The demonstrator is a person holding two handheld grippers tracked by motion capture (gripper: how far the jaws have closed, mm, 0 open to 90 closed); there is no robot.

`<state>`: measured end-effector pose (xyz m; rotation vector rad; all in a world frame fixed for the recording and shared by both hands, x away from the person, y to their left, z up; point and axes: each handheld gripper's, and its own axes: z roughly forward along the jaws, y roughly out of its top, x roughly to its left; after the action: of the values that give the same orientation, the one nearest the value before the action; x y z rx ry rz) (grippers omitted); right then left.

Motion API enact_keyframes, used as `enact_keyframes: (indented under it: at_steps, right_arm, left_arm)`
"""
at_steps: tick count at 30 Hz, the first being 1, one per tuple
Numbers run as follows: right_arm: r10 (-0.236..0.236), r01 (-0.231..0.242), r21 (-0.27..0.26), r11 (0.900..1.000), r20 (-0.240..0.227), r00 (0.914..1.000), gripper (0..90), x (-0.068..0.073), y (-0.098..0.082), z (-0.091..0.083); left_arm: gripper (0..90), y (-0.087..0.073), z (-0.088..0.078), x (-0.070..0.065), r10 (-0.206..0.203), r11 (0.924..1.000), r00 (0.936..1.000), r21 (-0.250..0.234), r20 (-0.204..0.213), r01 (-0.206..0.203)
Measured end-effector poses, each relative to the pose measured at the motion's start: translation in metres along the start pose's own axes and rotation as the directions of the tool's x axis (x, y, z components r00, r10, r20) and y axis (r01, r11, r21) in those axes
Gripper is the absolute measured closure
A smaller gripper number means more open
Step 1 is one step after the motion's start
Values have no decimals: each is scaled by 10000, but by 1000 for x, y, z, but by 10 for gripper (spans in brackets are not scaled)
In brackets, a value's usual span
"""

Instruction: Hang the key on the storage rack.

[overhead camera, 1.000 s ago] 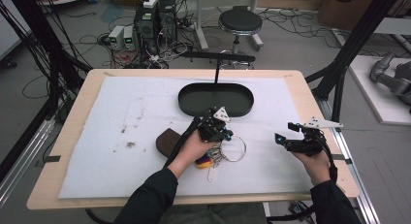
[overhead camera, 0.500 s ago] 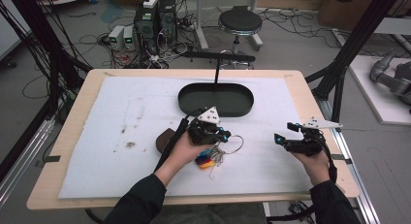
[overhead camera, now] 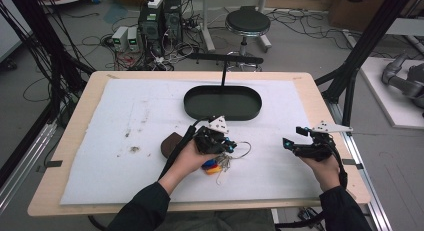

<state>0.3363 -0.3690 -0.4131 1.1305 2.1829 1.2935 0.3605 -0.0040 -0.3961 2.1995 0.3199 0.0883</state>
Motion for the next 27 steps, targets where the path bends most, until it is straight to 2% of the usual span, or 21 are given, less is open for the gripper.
enact_keyframes:
  at_steps: [6, 14, 21, 22, 27]
  right_arm:
    - [2, -2, -2, 10000, -8, 10000, 199, 0, 0, 0]
    - [15, -15, 1, 10000, 4, 10000, 199, 0, 0, 0]
    - [18, -18, 31, 10000, 12, 10000, 199, 0, 0, 1]
    - [15, -15, 34, 10000, 14, 10000, 199, 0, -1, 1]
    - [38, -38, 39, 10000, 17, 10000, 199, -1, -1, 1]
  left_arm:
    - [862, 0, -2, -1, 68, 9999, 10000, -75, -23, -68]
    - [862, 1, -14, -2, -35, 9981, 10000, -622, -46, 32]
    - [862, 4, -28, -1, -139, 9942, 9998, -1065, -110, 126]
    - [863, 6, -33, -1, -151, 9919, 9998, -1264, -126, 134]
    - [862, 11, -44, 1, -135, 9873, 9996, -1584, -255, 93]
